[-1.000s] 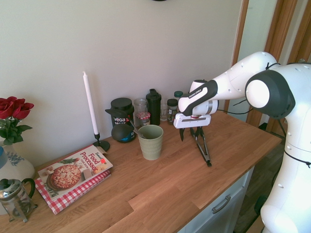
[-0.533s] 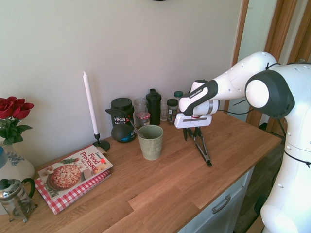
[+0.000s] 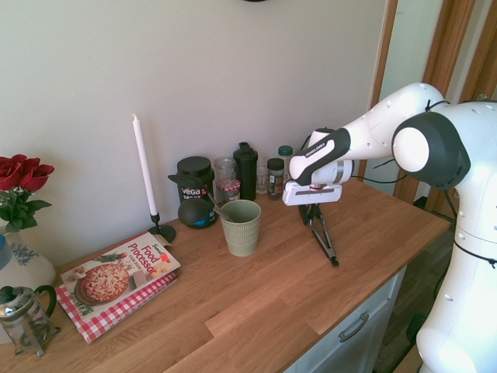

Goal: Put the tongs back in the holder

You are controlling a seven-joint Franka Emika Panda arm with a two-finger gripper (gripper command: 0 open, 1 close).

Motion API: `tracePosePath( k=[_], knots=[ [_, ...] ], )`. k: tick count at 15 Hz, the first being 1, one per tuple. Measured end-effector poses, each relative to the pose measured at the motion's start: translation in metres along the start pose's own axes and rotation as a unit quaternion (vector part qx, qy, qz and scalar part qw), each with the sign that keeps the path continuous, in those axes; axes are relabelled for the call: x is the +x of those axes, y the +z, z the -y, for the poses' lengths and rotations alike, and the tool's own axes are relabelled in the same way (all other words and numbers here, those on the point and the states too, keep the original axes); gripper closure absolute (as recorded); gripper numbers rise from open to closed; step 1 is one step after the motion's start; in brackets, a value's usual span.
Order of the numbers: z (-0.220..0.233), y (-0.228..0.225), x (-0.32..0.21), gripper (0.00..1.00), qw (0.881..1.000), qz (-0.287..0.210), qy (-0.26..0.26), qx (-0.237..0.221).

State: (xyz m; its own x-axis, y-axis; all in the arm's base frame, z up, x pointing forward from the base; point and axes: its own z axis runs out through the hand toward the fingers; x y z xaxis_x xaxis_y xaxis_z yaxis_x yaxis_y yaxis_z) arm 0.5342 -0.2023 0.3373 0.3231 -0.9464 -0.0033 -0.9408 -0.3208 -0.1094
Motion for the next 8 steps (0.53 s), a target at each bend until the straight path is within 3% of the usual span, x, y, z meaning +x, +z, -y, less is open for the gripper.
tracePosePath(
  k=[4, 8],
  knots=[
    [-0.001, -0.014, 0.002, 1.00, 1.000, 0.000, -0.002, 0.012],
    [0.001, -0.115, -0.010, 1.00, 0.998, 0.003, -0.020, 0.065]
  ],
)
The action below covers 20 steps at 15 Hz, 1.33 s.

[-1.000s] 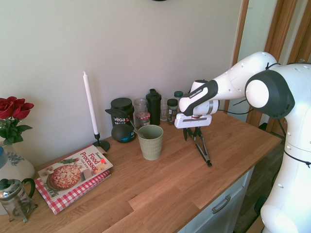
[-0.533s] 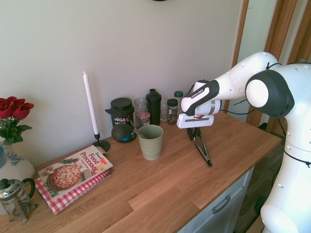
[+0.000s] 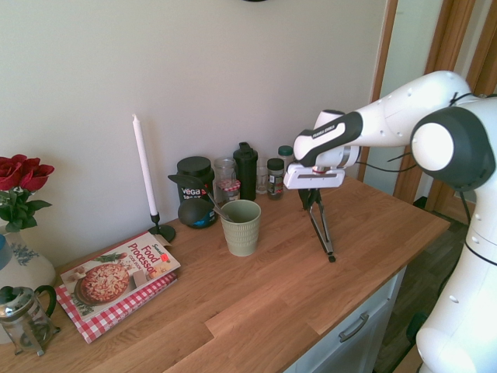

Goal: Put the tongs back in the holder

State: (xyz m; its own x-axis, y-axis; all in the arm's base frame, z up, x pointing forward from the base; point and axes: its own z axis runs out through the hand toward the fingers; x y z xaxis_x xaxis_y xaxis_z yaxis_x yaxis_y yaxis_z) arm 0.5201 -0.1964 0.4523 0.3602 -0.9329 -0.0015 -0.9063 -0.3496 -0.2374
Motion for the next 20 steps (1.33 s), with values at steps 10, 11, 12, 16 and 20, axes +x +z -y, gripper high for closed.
tracePosePath(
  k=[10, 11, 12, 16, 20],
  knots=[
    [0.074, -0.211, -0.123, 1.00, 0.988, -0.047, -0.119, 0.087],
    [0.088, -0.227, -0.148, 1.00, 0.984, -0.067, -0.135, 0.091],
    [0.103, -0.237, -0.172, 1.00, 0.981, -0.084, -0.145, 0.094],
    [0.149, -0.212, -0.218, 1.00, 0.974, -0.127, -0.152, 0.106],
    [0.188, -0.148, -0.228, 1.00, 0.974, -0.146, -0.136, 0.107]
  ],
)
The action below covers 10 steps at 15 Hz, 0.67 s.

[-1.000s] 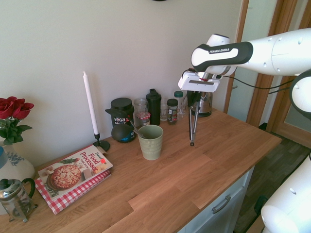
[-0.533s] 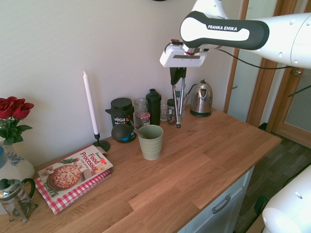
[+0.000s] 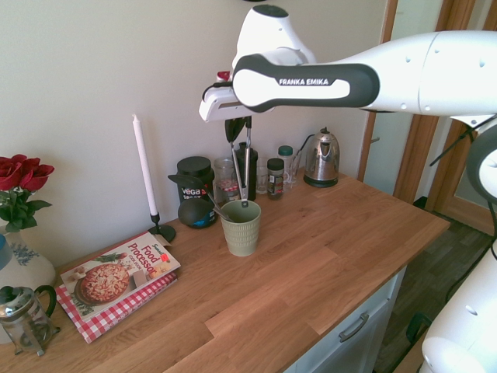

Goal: Put the tongs back in the holder

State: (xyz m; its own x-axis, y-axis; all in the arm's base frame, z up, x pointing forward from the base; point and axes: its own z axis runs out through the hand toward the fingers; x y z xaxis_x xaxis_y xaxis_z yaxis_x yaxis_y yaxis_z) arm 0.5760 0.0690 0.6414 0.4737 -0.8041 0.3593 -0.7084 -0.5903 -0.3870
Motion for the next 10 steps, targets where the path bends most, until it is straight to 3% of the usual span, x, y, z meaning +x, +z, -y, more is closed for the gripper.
tracePosePath(
  k=[6, 9, 10],
  knots=[
    [-0.011, 0.093, 0.000, 1.00, 0.999, 0.010, 0.025, -0.033],
    [-0.027, 0.110, -0.010, 1.00, 0.999, 0.017, 0.020, -0.043],
    [-0.034, 0.114, -0.016, 0.00, 0.999, 0.022, 0.016, -0.045]
  ],
)
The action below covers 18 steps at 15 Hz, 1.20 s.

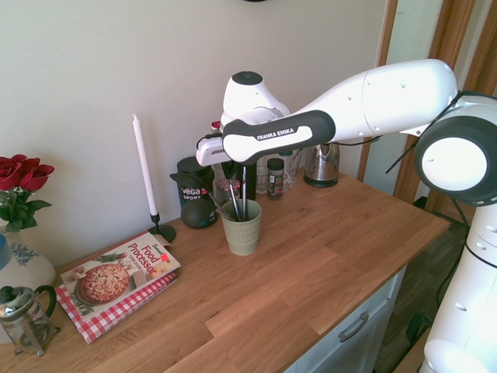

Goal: Put the tongs back in the holder

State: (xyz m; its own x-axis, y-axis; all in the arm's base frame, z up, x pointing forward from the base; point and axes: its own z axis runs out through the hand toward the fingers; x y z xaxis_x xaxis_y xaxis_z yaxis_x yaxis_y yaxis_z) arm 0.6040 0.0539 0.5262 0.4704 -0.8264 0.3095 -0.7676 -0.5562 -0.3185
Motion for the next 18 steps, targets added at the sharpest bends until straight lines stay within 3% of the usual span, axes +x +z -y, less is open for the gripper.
tracePosePath(
  k=[8, 11, 14, 18],
  knots=[
    [-0.035, -0.027, -0.018, 0.00, 1.000, 0.022, -0.010, 0.003],
    [-0.036, -0.059, -0.017, 0.00, 1.000, 0.018, -0.008, 0.016],
    [-0.046, -0.119, -0.023, 0.00, 0.999, 0.034, -0.016, 0.029],
    [-0.134, -0.184, -0.028, 0.00, 0.992, 0.083, -0.067, -0.075]
  ],
)
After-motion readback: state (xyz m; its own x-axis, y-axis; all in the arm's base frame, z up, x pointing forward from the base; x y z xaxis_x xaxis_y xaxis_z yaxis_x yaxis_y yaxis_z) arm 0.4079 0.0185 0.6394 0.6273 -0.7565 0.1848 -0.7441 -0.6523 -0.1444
